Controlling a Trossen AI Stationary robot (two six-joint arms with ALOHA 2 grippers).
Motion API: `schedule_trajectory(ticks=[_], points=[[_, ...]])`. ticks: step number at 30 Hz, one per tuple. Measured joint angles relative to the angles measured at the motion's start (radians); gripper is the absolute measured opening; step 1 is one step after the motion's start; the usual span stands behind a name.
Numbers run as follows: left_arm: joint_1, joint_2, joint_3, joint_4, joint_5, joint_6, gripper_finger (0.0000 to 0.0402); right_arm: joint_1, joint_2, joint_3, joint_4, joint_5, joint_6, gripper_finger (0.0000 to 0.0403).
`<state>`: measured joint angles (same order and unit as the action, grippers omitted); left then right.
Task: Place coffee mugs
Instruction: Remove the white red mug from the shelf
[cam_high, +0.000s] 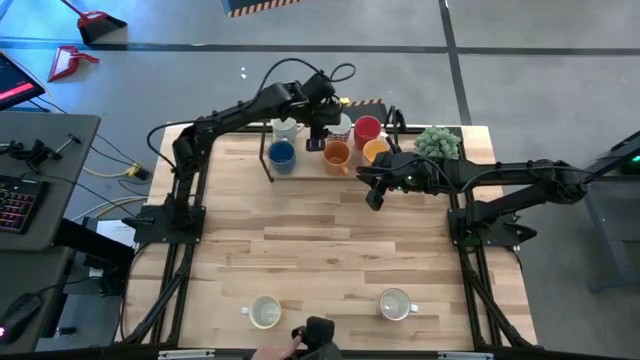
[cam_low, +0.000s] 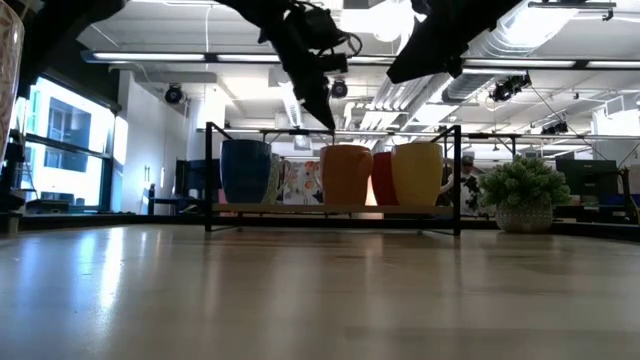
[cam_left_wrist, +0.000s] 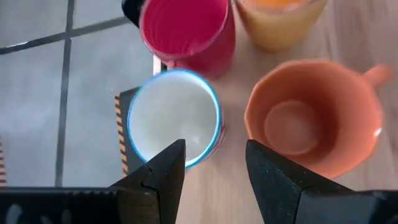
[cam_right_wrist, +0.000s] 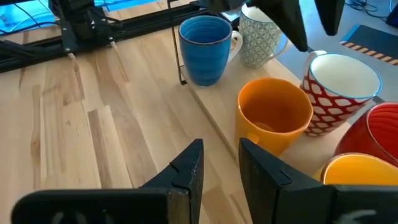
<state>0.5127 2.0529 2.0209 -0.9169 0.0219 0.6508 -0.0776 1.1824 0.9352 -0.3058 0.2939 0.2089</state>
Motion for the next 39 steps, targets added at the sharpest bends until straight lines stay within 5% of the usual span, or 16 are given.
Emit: schedule_trajectory(ticks=[39], points=[[0.025, 0.095, -0.001, 0.052, -0.010, 0.034, 0.0108, 0.000, 0.000, 0.000, 0.004, -0.066, 0.030, 0.0081]])
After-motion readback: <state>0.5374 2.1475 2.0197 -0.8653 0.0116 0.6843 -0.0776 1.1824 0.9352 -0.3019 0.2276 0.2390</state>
